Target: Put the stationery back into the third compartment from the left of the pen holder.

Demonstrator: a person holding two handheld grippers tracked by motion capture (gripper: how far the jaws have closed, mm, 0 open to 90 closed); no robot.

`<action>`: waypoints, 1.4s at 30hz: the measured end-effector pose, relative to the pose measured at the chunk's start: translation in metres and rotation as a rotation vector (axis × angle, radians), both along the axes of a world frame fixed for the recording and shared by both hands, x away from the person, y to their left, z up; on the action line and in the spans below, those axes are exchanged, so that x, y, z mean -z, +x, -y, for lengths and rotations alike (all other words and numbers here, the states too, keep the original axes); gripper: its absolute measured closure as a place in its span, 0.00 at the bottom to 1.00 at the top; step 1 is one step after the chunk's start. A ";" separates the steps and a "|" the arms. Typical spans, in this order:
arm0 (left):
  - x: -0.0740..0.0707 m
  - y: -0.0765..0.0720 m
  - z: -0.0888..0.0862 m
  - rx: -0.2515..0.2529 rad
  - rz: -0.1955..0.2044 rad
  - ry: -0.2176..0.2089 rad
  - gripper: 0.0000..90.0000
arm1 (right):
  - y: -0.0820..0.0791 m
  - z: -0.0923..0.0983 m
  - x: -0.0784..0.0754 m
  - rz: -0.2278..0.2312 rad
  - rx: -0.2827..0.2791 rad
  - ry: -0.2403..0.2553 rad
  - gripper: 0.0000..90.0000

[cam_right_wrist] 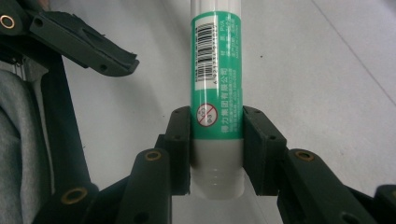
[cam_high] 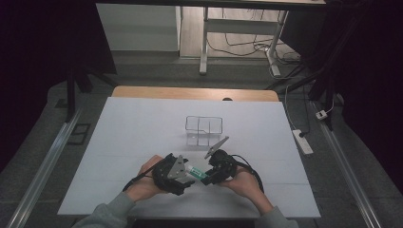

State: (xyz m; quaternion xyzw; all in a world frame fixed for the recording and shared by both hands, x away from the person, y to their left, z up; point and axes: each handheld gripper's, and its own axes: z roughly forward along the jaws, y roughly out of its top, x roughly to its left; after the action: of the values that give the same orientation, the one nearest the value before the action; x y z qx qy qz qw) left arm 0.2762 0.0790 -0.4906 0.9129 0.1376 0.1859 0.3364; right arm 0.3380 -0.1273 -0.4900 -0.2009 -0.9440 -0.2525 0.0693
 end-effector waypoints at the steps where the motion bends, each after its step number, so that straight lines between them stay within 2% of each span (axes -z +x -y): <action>1: 0.000 0.000 0.001 0.005 0.000 0.003 0.29 | 0.000 0.000 0.000 -0.001 -0.006 -0.004 0.72; 7: 0.003 0.000 0.007 0.039 0.003 0.028 0.31 | -0.002 -0.003 0.000 -0.011 -0.031 -0.001 0.72; 15: 0.012 -0.003 0.016 0.099 0.025 0.121 0.46 | -0.004 -0.004 -0.001 -0.028 -0.079 0.020 0.72; 18: 0.014 -0.005 0.018 0.122 0.041 0.165 0.54 | -0.005 -0.005 -0.002 -0.038 -0.081 0.026 0.72; 19: 0.014 -0.005 0.019 0.141 0.051 0.202 0.56 | -0.005 -0.004 -0.003 -0.036 -0.089 0.026 0.72; 21: 0.016 -0.006 0.020 0.157 0.055 0.227 0.62 | -0.005 -0.005 -0.004 -0.044 -0.085 0.038 0.72; 28: 0.017 -0.005 0.019 0.214 0.016 0.228 0.71 | -0.006 -0.003 -0.008 -0.044 -0.091 0.071 0.71; 33: 0.015 -0.004 0.016 0.197 0.013 0.196 0.73 | -0.007 0.000 -0.012 -0.021 -0.072 0.116 0.70; 36: 0.016 -0.002 0.012 0.161 -0.005 0.169 0.73 | -0.006 0.003 -0.015 0.028 -0.044 0.145 0.63; 38: 0.016 0.001 0.009 0.144 -0.012 0.156 0.73 | -0.006 0.007 -0.019 0.057 -0.005 0.173 0.55; 39: 0.016 0.002 0.008 0.131 -0.014 0.147 0.73 | -0.005 0.009 -0.020 0.080 0.012 0.189 0.51; 40: 0.015 0.003 0.006 0.121 -0.016 0.142 0.73 | -0.005 0.014 -0.024 0.137 0.049 0.223 0.47; 41: 0.014 0.004 0.004 0.110 -0.017 0.132 0.73 | -0.005 0.014 -0.024 0.137 0.049 0.223 0.47; 42: 0.013 0.005 0.002 0.099 -0.021 0.121 0.73 | -0.005 0.017 -0.025 0.157 0.060 0.243 0.46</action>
State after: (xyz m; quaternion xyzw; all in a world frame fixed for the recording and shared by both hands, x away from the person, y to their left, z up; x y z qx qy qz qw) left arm 0.2812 0.0770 -0.5035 0.9391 0.0842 0.1675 0.2882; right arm 0.3330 -0.1443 -0.4646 -0.1988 -0.9026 -0.3816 0.0116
